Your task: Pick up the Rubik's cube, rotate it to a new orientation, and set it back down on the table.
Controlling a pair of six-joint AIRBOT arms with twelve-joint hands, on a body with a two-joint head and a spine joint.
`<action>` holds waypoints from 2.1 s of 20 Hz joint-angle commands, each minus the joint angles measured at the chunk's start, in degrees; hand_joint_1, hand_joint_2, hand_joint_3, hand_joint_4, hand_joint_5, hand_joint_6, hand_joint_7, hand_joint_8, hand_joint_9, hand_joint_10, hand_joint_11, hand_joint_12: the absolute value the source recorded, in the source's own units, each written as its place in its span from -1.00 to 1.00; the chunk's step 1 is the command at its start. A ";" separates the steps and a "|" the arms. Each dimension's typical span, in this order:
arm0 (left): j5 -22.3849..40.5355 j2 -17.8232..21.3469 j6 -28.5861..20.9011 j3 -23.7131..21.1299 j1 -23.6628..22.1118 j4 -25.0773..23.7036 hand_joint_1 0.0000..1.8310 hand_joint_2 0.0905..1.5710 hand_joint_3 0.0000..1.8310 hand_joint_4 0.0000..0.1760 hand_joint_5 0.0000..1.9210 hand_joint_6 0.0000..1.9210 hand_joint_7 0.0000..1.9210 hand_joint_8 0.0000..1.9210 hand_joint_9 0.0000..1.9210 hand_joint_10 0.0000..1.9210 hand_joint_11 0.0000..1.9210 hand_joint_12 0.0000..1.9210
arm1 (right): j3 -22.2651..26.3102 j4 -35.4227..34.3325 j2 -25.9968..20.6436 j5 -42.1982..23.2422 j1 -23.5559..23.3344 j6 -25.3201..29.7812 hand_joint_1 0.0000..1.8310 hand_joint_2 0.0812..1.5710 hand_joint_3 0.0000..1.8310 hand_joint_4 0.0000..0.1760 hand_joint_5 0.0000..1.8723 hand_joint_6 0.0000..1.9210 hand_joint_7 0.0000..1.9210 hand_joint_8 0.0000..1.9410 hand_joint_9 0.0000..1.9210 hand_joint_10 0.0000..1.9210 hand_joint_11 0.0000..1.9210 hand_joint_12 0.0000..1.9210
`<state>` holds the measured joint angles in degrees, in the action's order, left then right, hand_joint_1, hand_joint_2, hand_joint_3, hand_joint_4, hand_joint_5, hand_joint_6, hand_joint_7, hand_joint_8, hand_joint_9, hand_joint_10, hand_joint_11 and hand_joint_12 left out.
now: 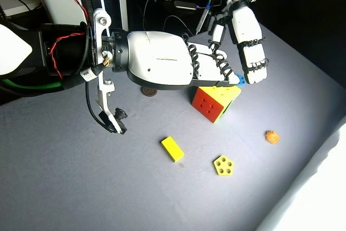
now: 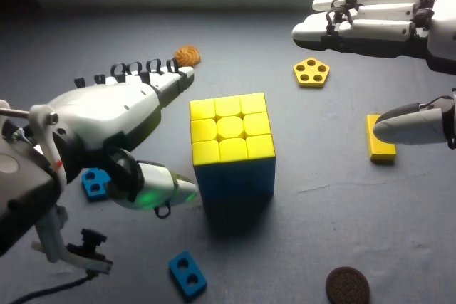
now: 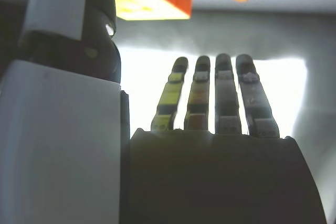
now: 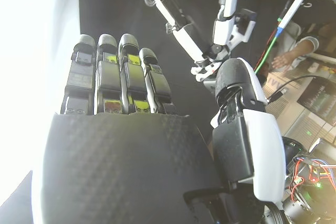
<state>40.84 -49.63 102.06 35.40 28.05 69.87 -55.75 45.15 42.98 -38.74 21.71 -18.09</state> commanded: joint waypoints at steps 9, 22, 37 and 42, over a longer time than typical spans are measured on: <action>4.18 -4.12 -0.38 2.03 1.07 -4.93 0.06 0.27 -0.99 -1.00 -1.00 -1.00 -1.00 -1.00 -1.00 -1.00 -1.00 -1.00 | 0.18 -3.06 -0.34 -6.33 -0.14 -0.64 -0.83 0.58 -1.00 -1.00 -1.00 -1.00 -0.91 -1.00 -0.94 -1.00 -1.00 -1.00; 3.39 -7.31 0.37 6.86 -0.01 -6.92 0.11 0.26 -1.00 -1.00 -1.00 -1.00 -1.00 -1.00 -1.00 -1.00 -1.00 -1.00 | 0.52 -3.05 -0.33 -6.39 0.49 -0.88 -0.84 0.59 -1.00 -1.00 -0.98 -0.99 -0.91 -0.99 -0.95 -1.00 -1.00 -1.00; 3.22 -10.52 3.18 8.82 -0.43 -5.05 0.13 0.28 -1.00 -1.00 -1.00 -1.00 -1.00 -1.00 -1.00 -1.00 -1.00 -1.00 | 0.52 -3.04 -0.33 -6.39 0.60 -1.04 -0.85 0.58 -1.00 -1.00 -0.99 -1.00 -0.89 -1.00 -0.93 -1.00 -1.00 -1.00; 2.87 -11.39 4.19 10.00 -0.49 -4.41 0.15 0.29 -1.00 -1.00 -1.00 -1.00 -1.00 -1.00 -1.00 -1.00 -1.00 -1.00 | 0.52 -3.04 -0.33 -6.39 0.62 -1.04 -0.80 0.57 -1.00 -1.00 -0.98 -0.99 -0.89 -1.00 -0.93 -1.00 -1.00 -1.00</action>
<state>40.82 -61.21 106.21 45.30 28.08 68.27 -55.46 45.21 42.98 -39.83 22.79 -19.25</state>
